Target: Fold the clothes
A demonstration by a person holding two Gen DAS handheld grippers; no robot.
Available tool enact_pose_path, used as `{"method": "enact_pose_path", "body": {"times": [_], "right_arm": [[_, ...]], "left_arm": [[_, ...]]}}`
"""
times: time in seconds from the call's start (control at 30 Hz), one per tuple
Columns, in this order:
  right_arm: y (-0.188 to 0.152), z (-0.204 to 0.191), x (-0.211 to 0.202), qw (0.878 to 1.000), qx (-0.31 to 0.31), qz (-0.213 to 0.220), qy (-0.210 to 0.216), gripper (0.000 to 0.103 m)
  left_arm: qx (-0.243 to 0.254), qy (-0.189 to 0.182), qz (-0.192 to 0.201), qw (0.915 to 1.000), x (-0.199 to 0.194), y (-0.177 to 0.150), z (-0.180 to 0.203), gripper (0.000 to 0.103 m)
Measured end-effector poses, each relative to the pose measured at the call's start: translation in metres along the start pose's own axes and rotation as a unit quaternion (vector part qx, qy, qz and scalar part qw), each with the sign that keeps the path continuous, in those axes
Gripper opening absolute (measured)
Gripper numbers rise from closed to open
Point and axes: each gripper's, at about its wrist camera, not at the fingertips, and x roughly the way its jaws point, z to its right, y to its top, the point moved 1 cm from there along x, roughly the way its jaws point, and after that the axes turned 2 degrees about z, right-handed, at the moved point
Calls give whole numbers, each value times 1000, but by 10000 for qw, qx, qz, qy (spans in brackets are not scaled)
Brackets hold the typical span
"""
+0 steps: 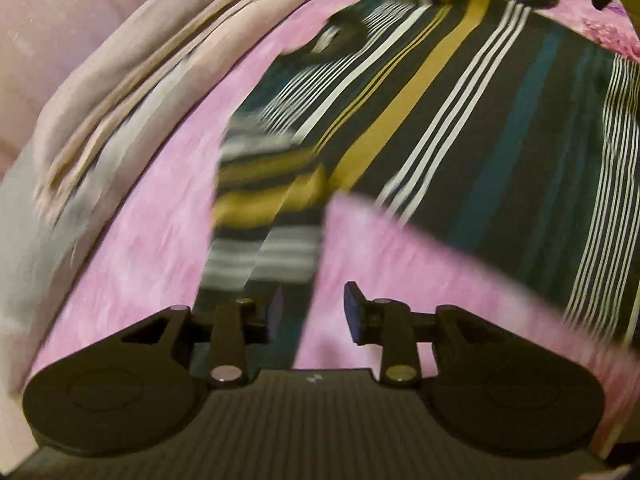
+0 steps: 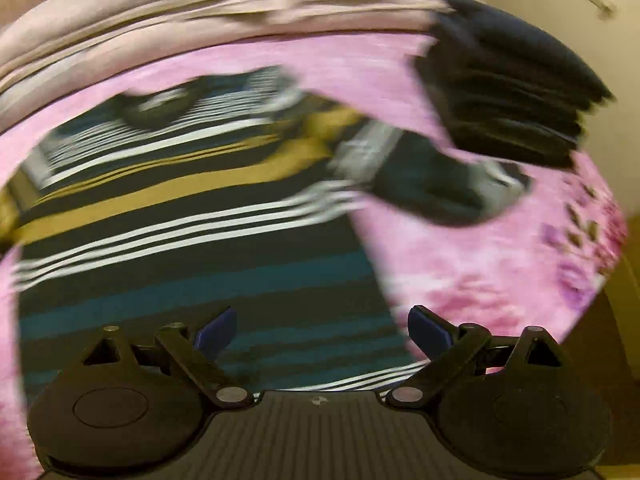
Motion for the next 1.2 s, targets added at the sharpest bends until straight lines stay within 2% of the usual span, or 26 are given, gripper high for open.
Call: {"method": "enact_pose_path", "body": {"times": [0.13, 0.27, 0.3, 0.37, 0.47, 0.57, 0.63, 0.67, 0.73, 0.77, 0.83, 0.93, 0.97, 1.03, 1.1, 1.13, 1.17, 1.2], "right_arm": [[25, 115, 57, 9991, 407, 68, 27, 95], [63, 220, 111, 9974, 627, 277, 238, 95], [72, 239, 122, 9970, 647, 301, 298, 94], [90, 272, 145, 9963, 674, 327, 418, 74], [114, 311, 185, 9945, 680, 247, 755, 73], [125, 323, 224, 9912, 483, -9, 1232, 72], [129, 321, 234, 9905, 221, -23, 1357, 51], [130, 320, 234, 9906, 93, 11, 1363, 23], [136, 329, 226, 9900, 266, -72, 1386, 4], [140, 341, 218, 9879, 593, -28, 1431, 4], [144, 369, 188, 9873, 1100, 312, 1101, 4], [133, 405, 155, 9861, 1497, 676, 233, 4], [127, 412, 149, 9851, 1568, 703, -108, 4], [114, 418, 150, 9843, 1606, 561, -476, 5], [101, 419, 151, 9822, 1776, 385, -479, 10], [96, 418, 151, 9804, 1888, 366, -420, 26], [92, 413, 149, 9791, 1959, 443, -321, 59], [90, 404, 146, 9786, 1964, 567, -222, 74]], "left_arm": [[94, -47, -66, 9999, 22, 88, 64, 33], [396, -345, -154, 9985, 57, 179, 135, 36], [555, -430, -107, 9975, 65, 203, 152, 36], [822, -571, 32, 9950, 77, 247, 180, 36], [1092, -731, 272, 9910, 93, 306, 211, 40], [1374, -832, 335, 9864, 117, 345, 230, 40], [1626, -860, 325, 9824, 136, 364, 239, 40], [1705, -867, 318, 9810, 144, 371, 243, 40], [1772, -906, 316, 9795, 160, 385, 246, 40], [1727, -959, 327, 9797, 166, 392, 245, 40], [1590, -1063, 373, 9808, 176, 408, 244, 40], [1394, -1189, 453, 9820, 187, 431, 248, 41], [1349, -1225, 476, 9821, 191, 437, 250, 41], [1296, -1285, 479, 9820, 197, 445, 255, 43], [1300, -1337, 420, 9816, 205, 449, 261, 43], [1311, -1367, 378, 9812, 209, 451, 264, 43], [1297, -1411, 324, 9809, 214, 450, 266, 43], [1255, -1461, 258, 9809, 217, 448, 267, 44]]}}
